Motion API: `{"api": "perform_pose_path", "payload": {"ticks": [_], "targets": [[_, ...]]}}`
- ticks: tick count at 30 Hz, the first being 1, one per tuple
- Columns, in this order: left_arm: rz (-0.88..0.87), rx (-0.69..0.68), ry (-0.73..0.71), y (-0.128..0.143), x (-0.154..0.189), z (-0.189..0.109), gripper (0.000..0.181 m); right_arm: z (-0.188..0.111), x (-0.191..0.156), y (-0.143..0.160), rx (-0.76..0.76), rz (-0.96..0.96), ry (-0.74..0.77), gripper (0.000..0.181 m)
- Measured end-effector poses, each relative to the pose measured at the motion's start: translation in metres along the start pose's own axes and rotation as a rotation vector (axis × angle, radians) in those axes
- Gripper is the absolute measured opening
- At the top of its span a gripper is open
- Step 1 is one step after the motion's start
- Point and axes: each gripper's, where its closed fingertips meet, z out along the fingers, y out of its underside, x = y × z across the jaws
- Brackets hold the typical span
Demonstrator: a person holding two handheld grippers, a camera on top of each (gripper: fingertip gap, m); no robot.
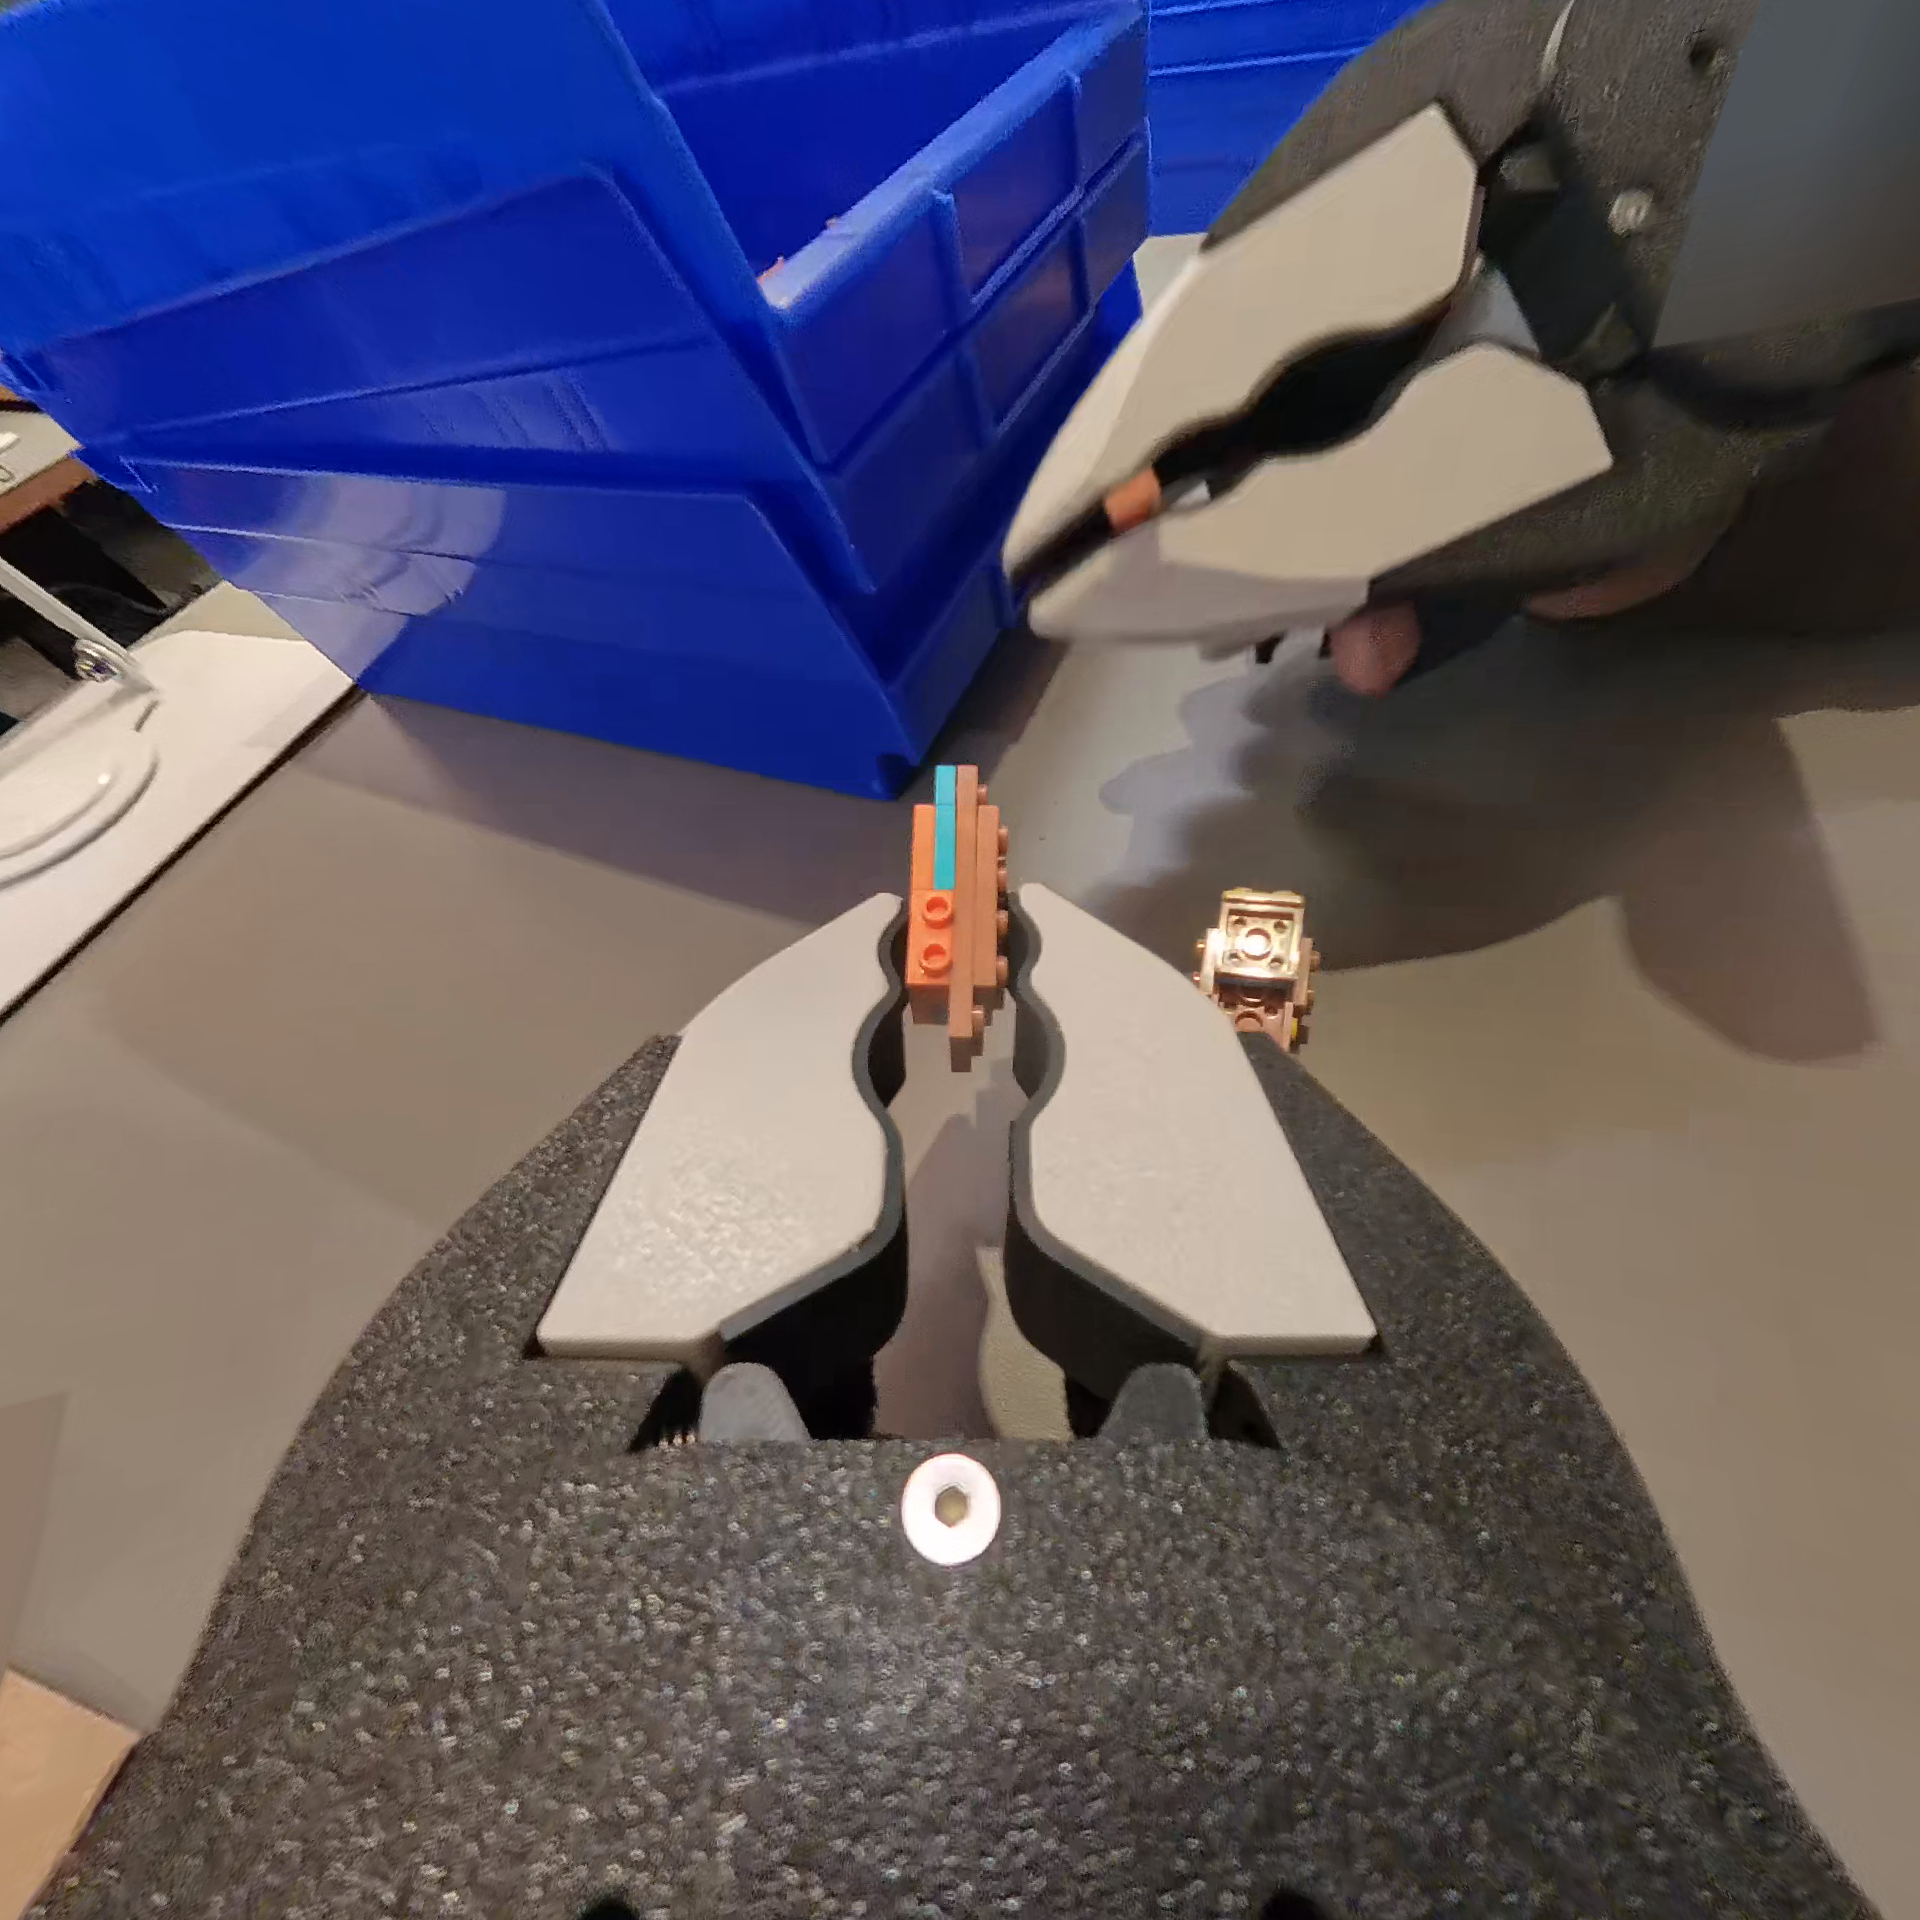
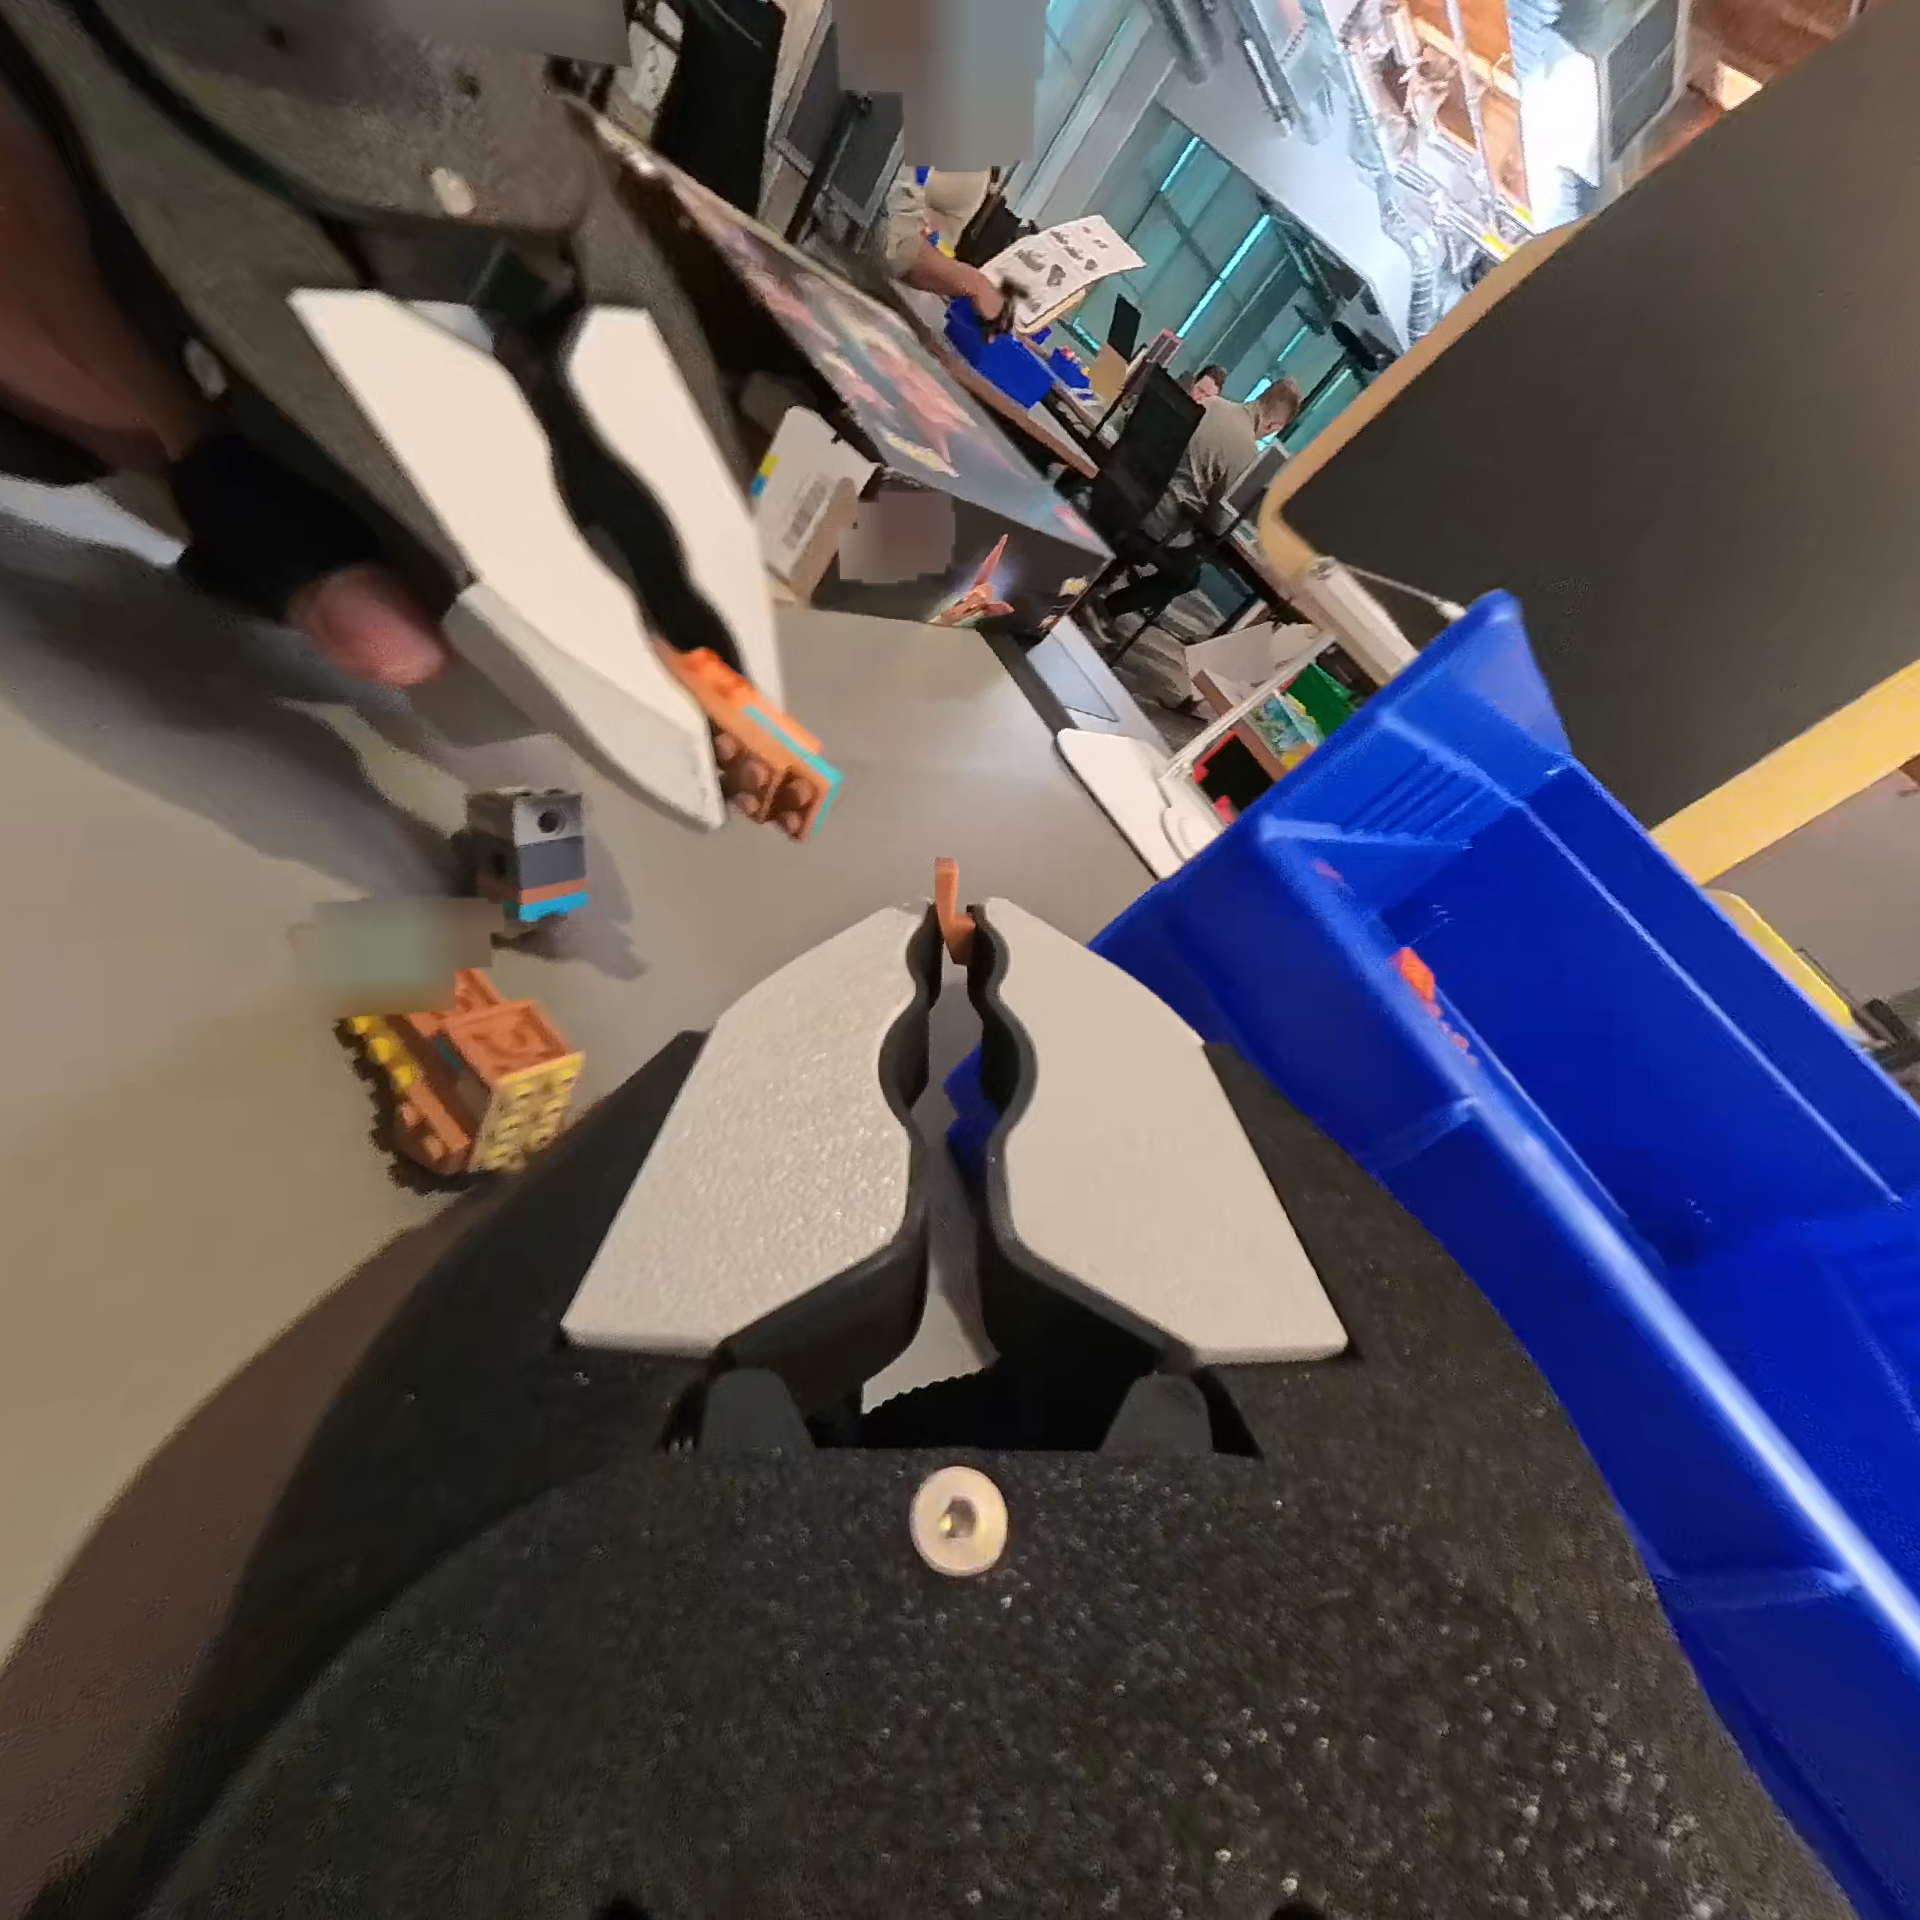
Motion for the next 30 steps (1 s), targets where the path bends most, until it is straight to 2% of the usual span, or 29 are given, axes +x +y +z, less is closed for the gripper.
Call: {"api": "perform_pose_path", "payload": {"ticks": [4,7,13,16,21,30], "targets": [[-0.043,0.012,0.021,0.000,0.000,0.000,0.016,-0.004,0.037,-0.022,0.009,0.046,0.071,0.004],[-0.053,0.009,0.024,0.002,-0.001,0.001,0.016,-0.004,0.075,-0.031,-0.046,0.126,0.112,0.004],[-0.050,0.000,0.026,0.004,0.000,0.002,0.016,0.007,0.139,0.009,-0.341,0.235,0.200,0.005],[-0.051,-0.001,0.023,0.005,-0.001,0.002,0.016,0.009,0.151,0.023,-0.387,0.291,0.225,0.005],[-0.059,-0.003,0.026,0.005,-0.001,0.002,0.016,0.007,0.156,0.026,-0.362,0.322,0.240,0.006],[-0.052,-0.001,0.028,0.004,0.001,0.002,0.016,0.003,0.161,0.028,-0.356,0.362,0.214,0.019]]}}
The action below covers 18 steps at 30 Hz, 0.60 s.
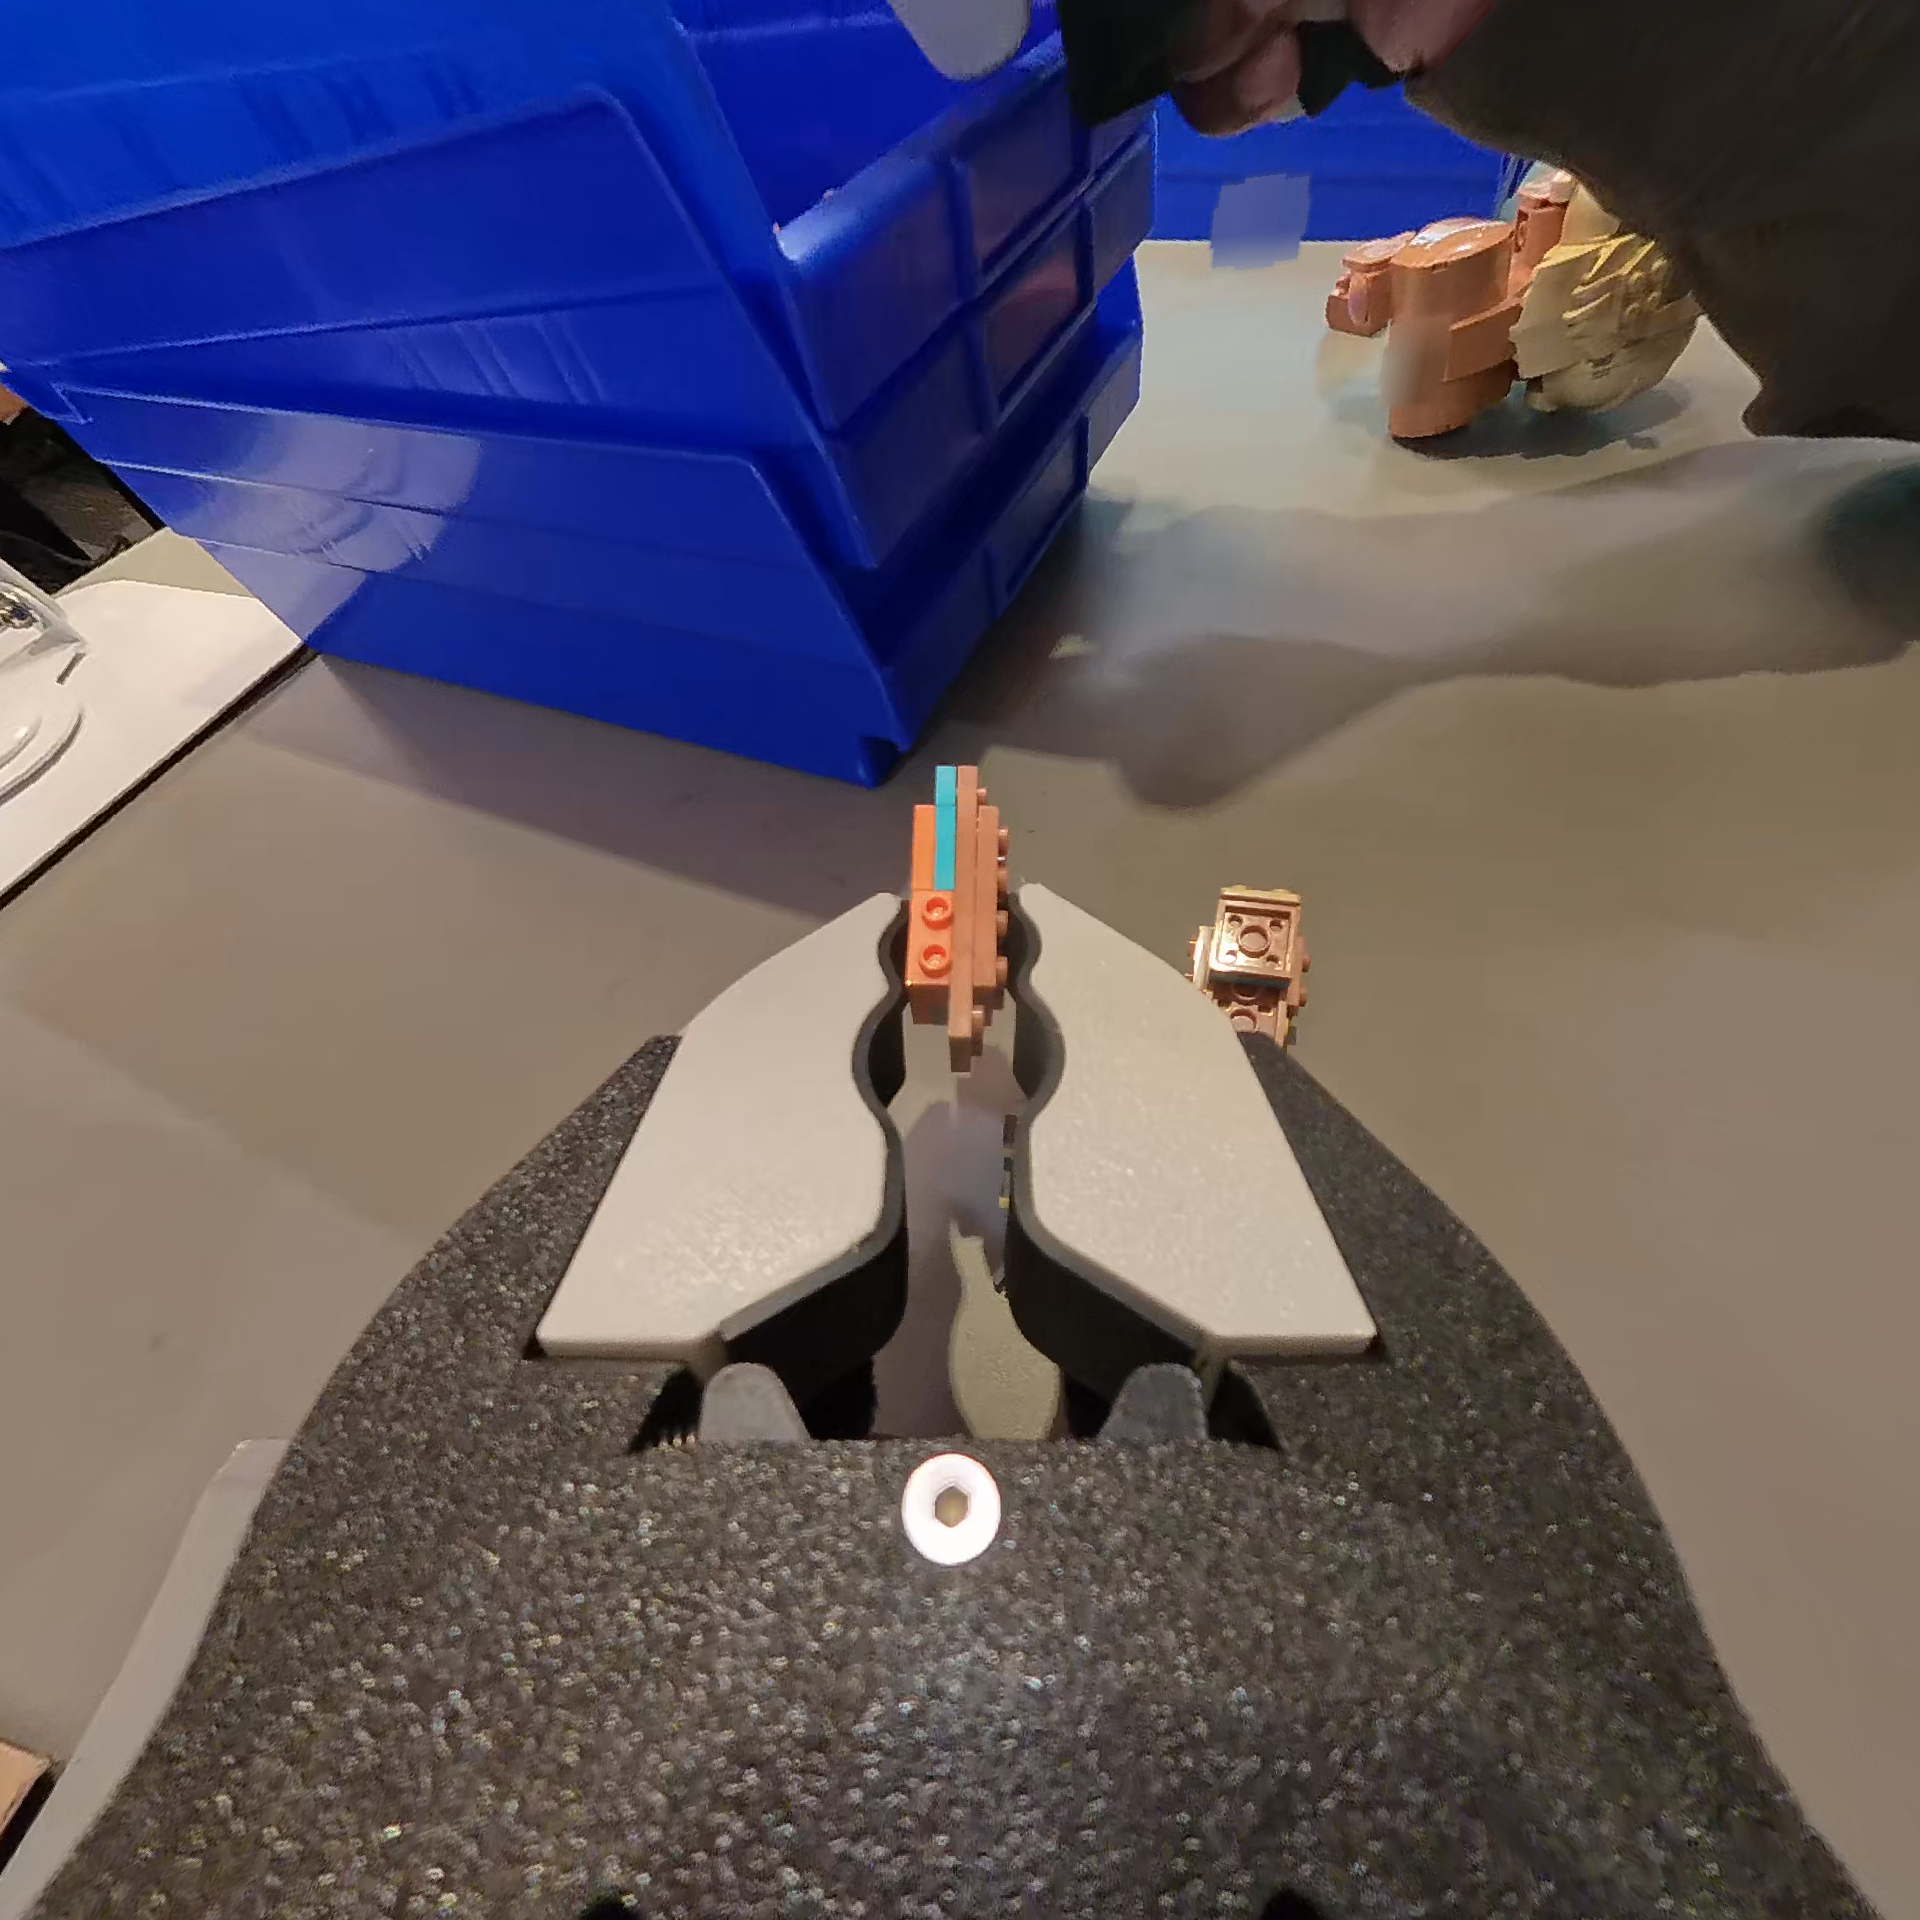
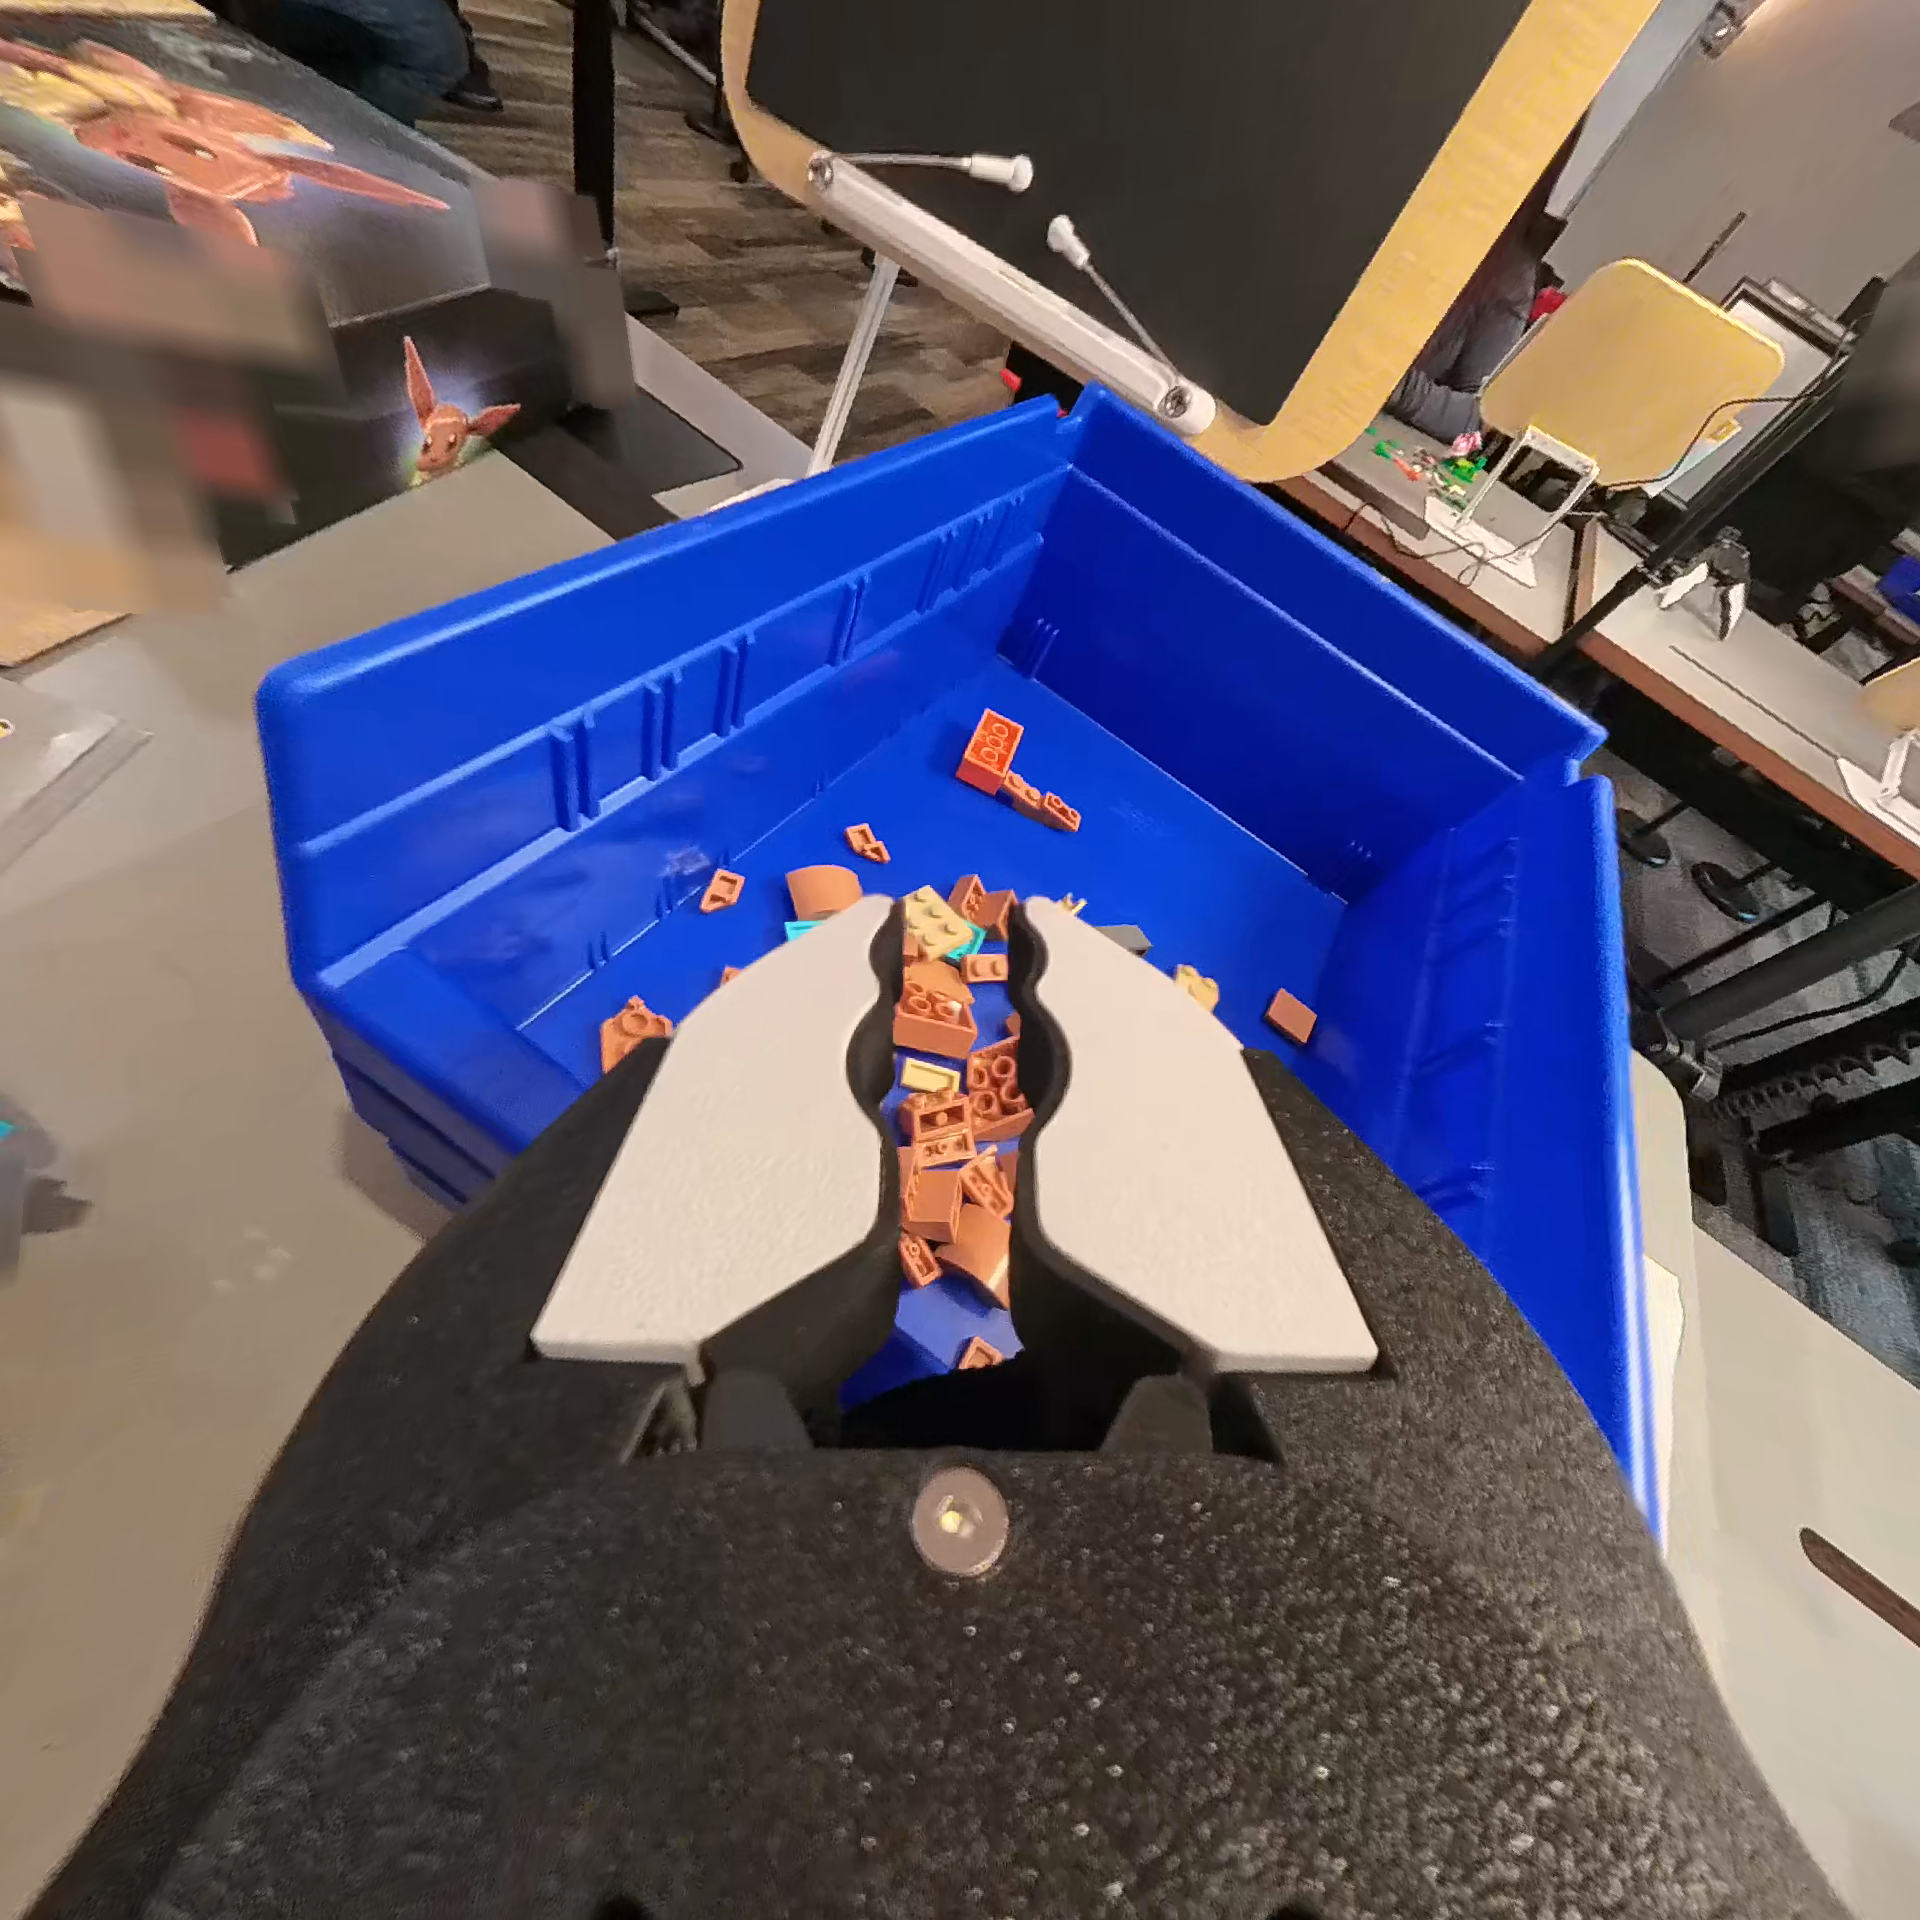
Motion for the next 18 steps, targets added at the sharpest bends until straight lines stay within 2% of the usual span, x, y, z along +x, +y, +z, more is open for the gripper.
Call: {"api": "perform_pose_path", "payload": {"ticks": [5,8,10,13,18], "targets": [[-0.008,0.007,-0.002,-0.001,-0.002,-0.001,0.016,-0.018,-0.005,-0.014,0.113,0.047,-0.027,0.020],[-0.012,0.015,0.006,-0.002,-0.002,-0.002,0.016,-0.039,-0.033,-0.025,0.259,0.042,-0.110,0.017],[-0.027,0.030,0.025,-0.004,-0.001,-0.003,0.016,-0.052,-0.065,-0.025,0.335,0.000,-0.212,0.011],[-0.062,0.052,0.046,-0.007,-0.001,-0.005,0.016,-0.053,-0.109,-0.006,0.323,-0.036,-0.347,0.010],[-0.092,0.063,0.062,-0.008,-0.002,-0.006,0.016,-0.031,-0.160,0.036,0.221,-0.061,-0.501,0.010]]}}
